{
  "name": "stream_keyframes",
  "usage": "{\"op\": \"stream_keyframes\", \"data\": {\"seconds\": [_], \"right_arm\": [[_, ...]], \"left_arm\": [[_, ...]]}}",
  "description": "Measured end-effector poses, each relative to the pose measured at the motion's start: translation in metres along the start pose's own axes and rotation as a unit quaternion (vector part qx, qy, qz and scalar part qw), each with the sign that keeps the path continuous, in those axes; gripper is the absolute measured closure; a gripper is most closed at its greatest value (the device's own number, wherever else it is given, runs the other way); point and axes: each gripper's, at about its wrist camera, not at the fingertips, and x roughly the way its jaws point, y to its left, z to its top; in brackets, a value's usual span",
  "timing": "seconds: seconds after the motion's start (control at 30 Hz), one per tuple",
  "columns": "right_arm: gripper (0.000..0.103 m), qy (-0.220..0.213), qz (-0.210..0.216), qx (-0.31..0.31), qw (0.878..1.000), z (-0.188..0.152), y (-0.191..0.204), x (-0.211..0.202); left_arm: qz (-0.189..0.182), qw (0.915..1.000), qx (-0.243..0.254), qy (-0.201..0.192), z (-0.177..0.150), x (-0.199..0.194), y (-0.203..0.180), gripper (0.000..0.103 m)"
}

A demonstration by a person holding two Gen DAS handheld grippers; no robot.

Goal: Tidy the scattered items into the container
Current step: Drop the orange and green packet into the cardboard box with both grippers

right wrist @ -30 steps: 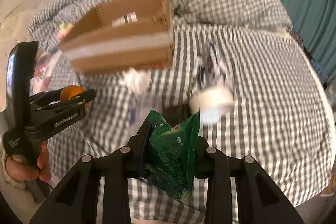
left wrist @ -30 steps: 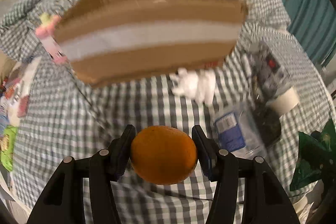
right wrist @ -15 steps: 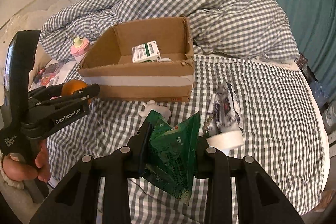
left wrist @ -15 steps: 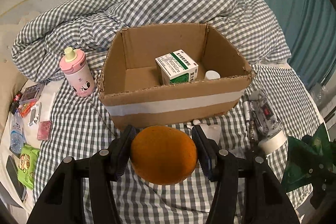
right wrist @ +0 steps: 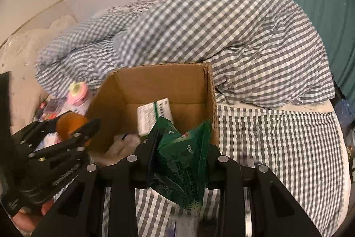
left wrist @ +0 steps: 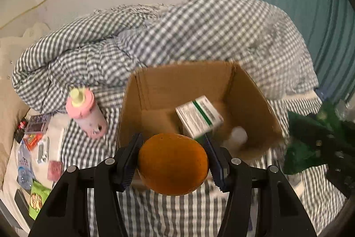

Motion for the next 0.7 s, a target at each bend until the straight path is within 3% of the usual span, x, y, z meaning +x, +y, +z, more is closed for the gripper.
{"op": "stream_keyframes", "data": {"seconds": [0.23, 0.3, 0.33, 0.37, 0.4, 0.43, 0.7], "right_arm": [[0.071, 0.021, 0.008, 0.018, 1.000, 0.004, -0.016, 0.050], [0.065, 0.013, 0.019, 0.026, 0.999, 0.006, -0.022, 0.055], [0.040, 0.005, 0.021, 0.029, 0.999, 0.007, -0.024, 0.055], [0.024, -0.008, 0.019, 0.032, 0.999, 0.007, -0.026, 0.052], [0.017, -0.029, 0.006, 0.037, 0.999, 0.007, -0.029, 0.043], [0.010, -0.050, -0.003, 0.039, 0.998, 0.007, -0.033, 0.033], [0.010, -0.073, -0.008, 0.062, 0.995, -0.001, -0.059, -0.021]], "left_arm": [[0.009, 0.9995, -0.016, 0.027, 0.020, 0.047, -0.004, 0.045], [0.010, 0.9992, -0.019, 0.035, 0.021, 0.057, -0.006, 0.044], [0.012, 0.9991, -0.017, 0.036, 0.021, 0.062, -0.007, 0.037], [0.018, 0.9992, -0.011, 0.035, 0.022, 0.065, -0.010, 0.025], [0.030, 0.9990, -0.003, 0.033, 0.023, 0.066, -0.013, 0.004], [0.053, 0.9982, 0.005, 0.027, 0.023, 0.066, -0.016, 0.000], [0.030, 0.9993, 0.021, 0.004, 0.026, 0.043, -0.026, 0.000]]}}
